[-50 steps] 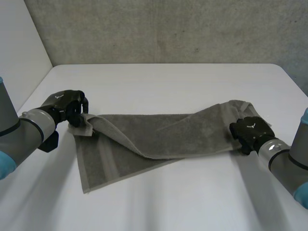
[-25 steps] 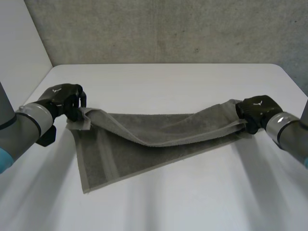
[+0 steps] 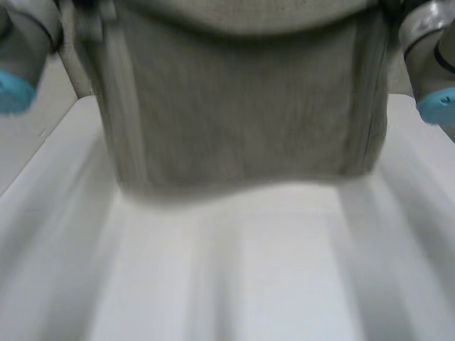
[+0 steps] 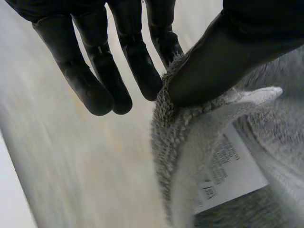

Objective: Fold the towel.

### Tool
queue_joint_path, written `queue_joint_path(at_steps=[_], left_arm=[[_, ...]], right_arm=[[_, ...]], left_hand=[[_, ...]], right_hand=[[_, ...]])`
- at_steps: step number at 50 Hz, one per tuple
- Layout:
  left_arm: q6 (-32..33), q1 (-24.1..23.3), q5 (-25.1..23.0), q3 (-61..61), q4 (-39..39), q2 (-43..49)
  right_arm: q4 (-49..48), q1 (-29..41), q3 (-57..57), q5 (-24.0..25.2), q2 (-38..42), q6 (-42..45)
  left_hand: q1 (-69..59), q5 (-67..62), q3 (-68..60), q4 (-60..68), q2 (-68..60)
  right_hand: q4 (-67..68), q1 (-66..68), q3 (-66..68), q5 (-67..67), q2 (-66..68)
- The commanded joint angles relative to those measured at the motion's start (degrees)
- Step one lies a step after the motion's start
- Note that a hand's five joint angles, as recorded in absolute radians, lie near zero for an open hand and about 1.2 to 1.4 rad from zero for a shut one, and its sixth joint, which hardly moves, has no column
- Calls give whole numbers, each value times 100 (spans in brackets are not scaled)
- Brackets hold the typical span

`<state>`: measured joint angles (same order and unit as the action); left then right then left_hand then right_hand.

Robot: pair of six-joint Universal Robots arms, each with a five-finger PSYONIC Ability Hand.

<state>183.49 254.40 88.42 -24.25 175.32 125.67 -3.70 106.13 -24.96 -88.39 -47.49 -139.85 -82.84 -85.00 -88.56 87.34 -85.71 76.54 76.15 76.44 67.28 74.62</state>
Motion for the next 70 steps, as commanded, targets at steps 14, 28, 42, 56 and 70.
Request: queue_joint_path(at_steps=[14, 28, 42, 56, 70], left_arm=[[-194, 347, -1240, -2396, -561, -148], [1101, 523, -1231, -5203, 406, -833], [2654, 821, -1222, -6838, 1206, -1010], [3167, 593, -1196, -7550, 1821, -1089], [3272, 373, -1187, -7964, 2463, -1142]], right_arm=[[1133, -14, -2574, 1446, -1026, 177], [1609, -22, -4182, 1474, -1464, 389], [925, -22, -5949, 1500, -2019, 397], [458, -13, -6477, 1491, -1966, 380], [335, -22, -6609, 1500, -1948, 380]], left_hand=[[284, 1500, 856, -734, 571], [284, 1500, 856, -734, 571], [284, 1500, 856, -734, 571], [3727, 4942, 4298, -4177, 4014], [4554, 5769, 5125, -5004, 4841]], right_hand=[[346, 385, 356, 272, 538], [346, 385, 356, 272, 538], [346, 385, 356, 272, 538], [346, 385, 356, 272, 538], [346, 385, 356, 272, 538]])
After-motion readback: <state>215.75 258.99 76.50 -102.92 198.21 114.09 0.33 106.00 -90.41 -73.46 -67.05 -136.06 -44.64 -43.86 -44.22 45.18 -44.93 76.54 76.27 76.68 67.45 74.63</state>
